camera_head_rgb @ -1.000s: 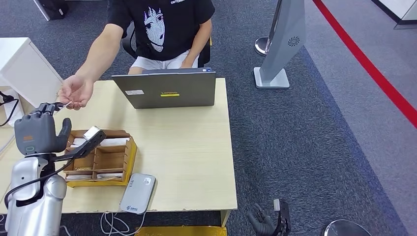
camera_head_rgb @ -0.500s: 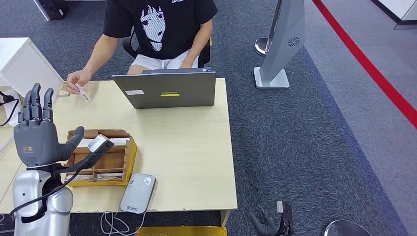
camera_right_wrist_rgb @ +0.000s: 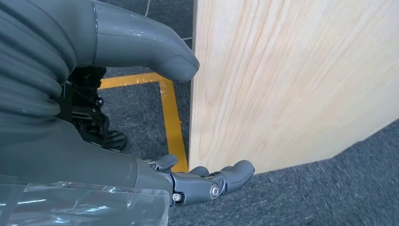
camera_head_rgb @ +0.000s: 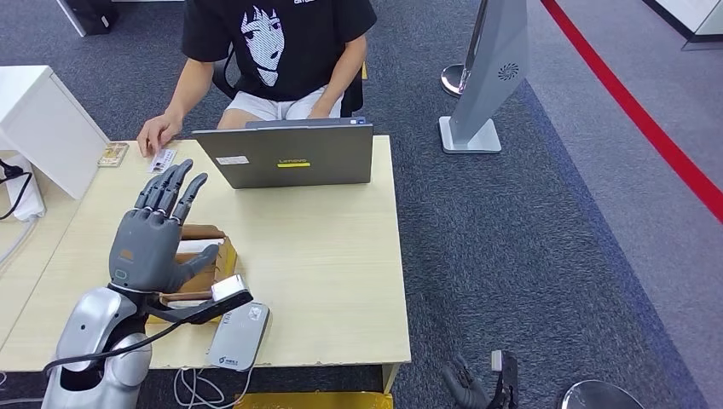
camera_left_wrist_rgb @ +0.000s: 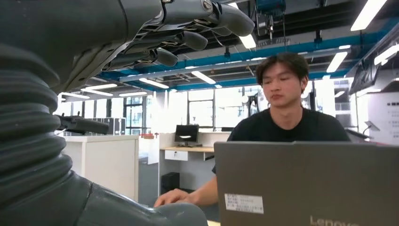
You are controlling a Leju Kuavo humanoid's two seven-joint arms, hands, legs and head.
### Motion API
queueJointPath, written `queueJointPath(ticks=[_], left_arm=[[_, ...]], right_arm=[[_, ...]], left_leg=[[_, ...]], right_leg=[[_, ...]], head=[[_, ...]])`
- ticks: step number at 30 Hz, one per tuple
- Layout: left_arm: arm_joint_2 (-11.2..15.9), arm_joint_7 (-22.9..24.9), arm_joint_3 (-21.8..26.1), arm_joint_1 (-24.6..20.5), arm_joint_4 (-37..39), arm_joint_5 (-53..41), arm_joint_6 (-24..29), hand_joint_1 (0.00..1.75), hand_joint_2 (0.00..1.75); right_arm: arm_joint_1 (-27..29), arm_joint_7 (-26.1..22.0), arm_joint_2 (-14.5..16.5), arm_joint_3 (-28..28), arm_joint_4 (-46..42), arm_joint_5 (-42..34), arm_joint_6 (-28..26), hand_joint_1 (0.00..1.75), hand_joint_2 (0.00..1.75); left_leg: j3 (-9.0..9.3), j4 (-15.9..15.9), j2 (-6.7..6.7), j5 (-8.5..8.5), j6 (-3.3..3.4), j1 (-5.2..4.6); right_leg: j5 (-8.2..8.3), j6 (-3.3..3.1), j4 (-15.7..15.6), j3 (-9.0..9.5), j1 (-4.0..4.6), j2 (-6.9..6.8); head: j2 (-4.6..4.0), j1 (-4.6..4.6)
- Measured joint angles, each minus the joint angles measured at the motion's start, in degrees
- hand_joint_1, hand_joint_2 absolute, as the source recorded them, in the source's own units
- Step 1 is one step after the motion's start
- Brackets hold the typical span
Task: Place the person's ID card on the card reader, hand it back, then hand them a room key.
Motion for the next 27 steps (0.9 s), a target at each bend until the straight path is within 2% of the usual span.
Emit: queueJointPath(ticks=[6,17,27], left_arm=[[3.1,0.6,-5.3,0.0,1.6,-1.1,0.3,0.0,1.75],[5.7,-1.0,-12.3,0.9,2.0,1.8,-1.7,0.0,1.75],[7.0,-1.4,-14.8,1.5,2.0,3.3,-2.2,0.0,1.75]], right_arm=[[0.1,-0.2,-0.2,-0.3,0.0,0.0,0.0,0.0,1.75],[0.3,-0.5,-0.4,-0.8,0.0,-0.3,0.2,0.0,1.75],[0.5,-0.6,-0.4,-1.4,0.0,-0.4,0.2,0.0,1.75]], left_leg=[[0.0,0.0,-0.02,0.0,0.0,0.01],[0.0,0.0,-0.02,0.0,0.0,0.0],[0.0,0.0,-0.02,0.0,0.0,0.01]], right_leg=[[0.0,0.0,0.0,0.0,0.01,-0.02],[0.0,0.0,0.0,0.01,0.0,-0.01],[0.0,0.0,0.0,0.01,0.0,-0.02]], head=[[0.0,-0.01],[0.0,0.0],[0.0,0.0]])
